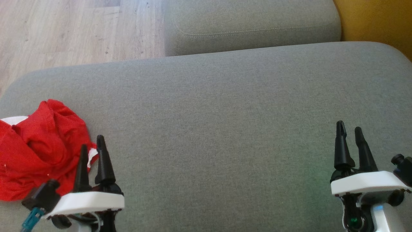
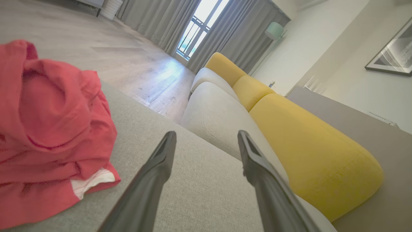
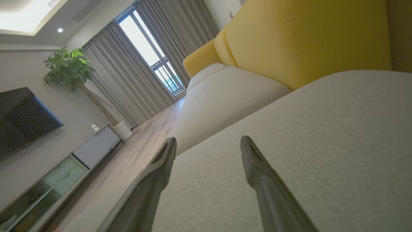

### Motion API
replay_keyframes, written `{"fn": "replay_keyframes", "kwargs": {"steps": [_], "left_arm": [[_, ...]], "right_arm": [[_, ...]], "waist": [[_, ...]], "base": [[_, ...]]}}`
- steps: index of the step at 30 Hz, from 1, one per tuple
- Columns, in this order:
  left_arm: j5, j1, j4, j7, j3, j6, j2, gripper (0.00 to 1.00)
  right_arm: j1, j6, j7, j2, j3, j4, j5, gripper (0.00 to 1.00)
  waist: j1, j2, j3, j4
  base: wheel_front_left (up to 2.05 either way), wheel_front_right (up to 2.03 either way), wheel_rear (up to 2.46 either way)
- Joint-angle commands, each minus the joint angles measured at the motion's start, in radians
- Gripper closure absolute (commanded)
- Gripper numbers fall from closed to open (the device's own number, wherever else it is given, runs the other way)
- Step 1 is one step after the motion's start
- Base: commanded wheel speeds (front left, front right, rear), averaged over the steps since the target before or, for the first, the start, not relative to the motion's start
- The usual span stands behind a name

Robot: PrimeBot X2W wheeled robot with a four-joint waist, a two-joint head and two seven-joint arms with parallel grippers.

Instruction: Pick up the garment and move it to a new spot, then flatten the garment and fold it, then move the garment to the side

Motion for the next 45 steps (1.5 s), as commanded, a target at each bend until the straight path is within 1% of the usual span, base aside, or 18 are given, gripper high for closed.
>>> {"fn": "replay_keyframes", "kwargs": {"steps": [1, 8, 15, 20, 32, 33, 37, 38, 42, 45], "left_arm": [[0.015, -0.029, -0.045, -0.011, 0.014, 0.002, 0.009, 0.0], [0.145, -0.025, -0.05, -0.032, -0.038, 0.031, 0.027, 0.0], [0.25, -0.026, -0.039, -0.053, -0.108, 0.061, 0.062, 0.0], [0.313, -0.03, -0.038, -0.068, -0.15, 0.097, 0.087, 0.0], [0.451, -0.041, -0.031, -0.103, -0.241, 0.155, 0.132, 0.0], [0.481, -0.044, -0.028, -0.109, -0.258, 0.165, 0.142, 0.0], [0.542, -0.052, -0.027, -0.121, -0.295, 0.187, 0.164, 0.0], [0.542, -0.052, -0.027, -0.121, -0.295, 0.187, 0.164, 0.0], [0.587, -0.056, -0.031, -0.133, -0.33, 0.212, 0.177, 0.0], [0.546, -0.049, -0.066, -0.142, -0.309, 0.221, 0.145, 0.0]], "right_arm": [[-0.043, 0.005, -0.011, -0.007, 0.018, -0.04, -0.019, 0.0], [-0.039, 0.005, -0.032, -0.007, 0.039, -0.02, -0.136, 0.0], [-0.042, 0.006, -0.052, -0.008, 0.049, -0.026, -0.243, 0.0], [-0.047, 0.006, -0.067, -0.008, 0.051, -0.028, -0.324, 0.0], [-0.053, 0.007, -0.102, -0.008, 0.057, -0.024, -0.528, 0.0], [-0.055, 0.007, -0.108, -0.009, 0.06, -0.024, -0.558, 0.0], [-0.056, 0.007, -0.12, -0.009, 0.067, -0.027, -0.617, 0.0], [-0.056, 0.007, -0.12, -0.009, 0.067, -0.027, -0.617, 0.0], [-0.056, 0.007, -0.132, -0.009, 0.078, -0.033, -0.668, 0.0], [-0.054, 0.008, -0.141, -0.009, 0.086, -0.037, -0.669, 0.0]], "waist": [[0.0, 0.0, 0.0, 0.0], [0.0, 0.0, 0.0, -0.002], [0.0, 0.0, 0.0, -0.012], [0.0, 0.0, 0.0, -0.022], [0.0, 0.0, -0.012, -0.032], [0.0, 0.0, -0.014, -0.033], [0.0, 0.0, -0.018, -0.034], [0.0, 0.0, -0.018, -0.034], [0.0, 0.0, -0.02, -0.036], [0.0, 0.0, -0.018, -0.036]], "base": [[0.0, 0.0, 0.0], [0.0, 0.0, 0.0], [0.0, 0.0, 0.0], [0.0, 0.0, 0.0], [0.0, 0.0, 0.0], [0.0, 0.0, 0.0], [0.0, 0.0, 0.0], [0.0, 0.0, 0.0], [0.0, 0.0, 0.0], [0.0, 0.0, 0.0]]}}
